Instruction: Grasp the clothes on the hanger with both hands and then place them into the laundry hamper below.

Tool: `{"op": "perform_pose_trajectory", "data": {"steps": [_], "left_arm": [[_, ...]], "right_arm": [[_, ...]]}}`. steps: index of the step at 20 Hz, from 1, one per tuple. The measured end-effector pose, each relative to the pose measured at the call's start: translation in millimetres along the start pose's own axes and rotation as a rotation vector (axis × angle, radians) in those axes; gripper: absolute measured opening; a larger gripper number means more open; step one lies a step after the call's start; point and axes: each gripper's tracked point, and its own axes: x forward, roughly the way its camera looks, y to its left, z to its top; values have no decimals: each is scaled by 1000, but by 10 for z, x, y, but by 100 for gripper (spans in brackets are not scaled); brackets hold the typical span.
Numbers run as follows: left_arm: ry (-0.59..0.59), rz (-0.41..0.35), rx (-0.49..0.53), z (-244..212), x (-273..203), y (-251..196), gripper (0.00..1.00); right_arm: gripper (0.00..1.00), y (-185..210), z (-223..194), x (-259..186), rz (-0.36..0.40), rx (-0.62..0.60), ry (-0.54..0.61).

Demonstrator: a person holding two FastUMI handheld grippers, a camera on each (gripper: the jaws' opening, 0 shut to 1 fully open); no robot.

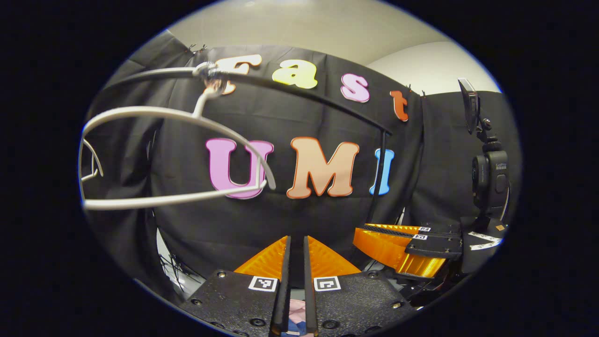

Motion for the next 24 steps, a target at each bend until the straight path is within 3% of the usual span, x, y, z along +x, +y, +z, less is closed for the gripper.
{"op": "perform_pose_trajectory", "data": {"steps": [4, 5, 8, 12, 14, 16, 18, 19, 24], "left_arm": [[-60, -21, 4, 415, 61, -218, 13], [-67, -26, 12, 475, 58, -246, 27], [-101, -34, 23, 615, -9, -329, 67], [-133, -33, 9, 755, -19, -403, 87], [-138, -41, 8, 771, 9, -469, 94], [-143, -47, 22, 781, 34, -556, 94], [-150, -56, 42, 783, 103, -665, 95], [-149, -59, 51, 763, 144, -721, 96], [-163, -39, 66, 546, 417, -993, 95]], "right_arm": [[12, -10, 357, -250, -9, -33, -80], [13, 68, 417, -345, -13, -36, -93], [35, 31, 625, -495, -24, -49, -135], [69, -186, 777, -638, -59, -46, -169], [73, -319, 788, -705, -76, -32, -171], [73, -470, 789, -793, -97, -33, -171], [94, -664, 769, -839, -126, -45, -169], [99, -753, 769, -864, -138, -45, -174], [96, -1267, 666, -915, -184, -36, -206]]}}
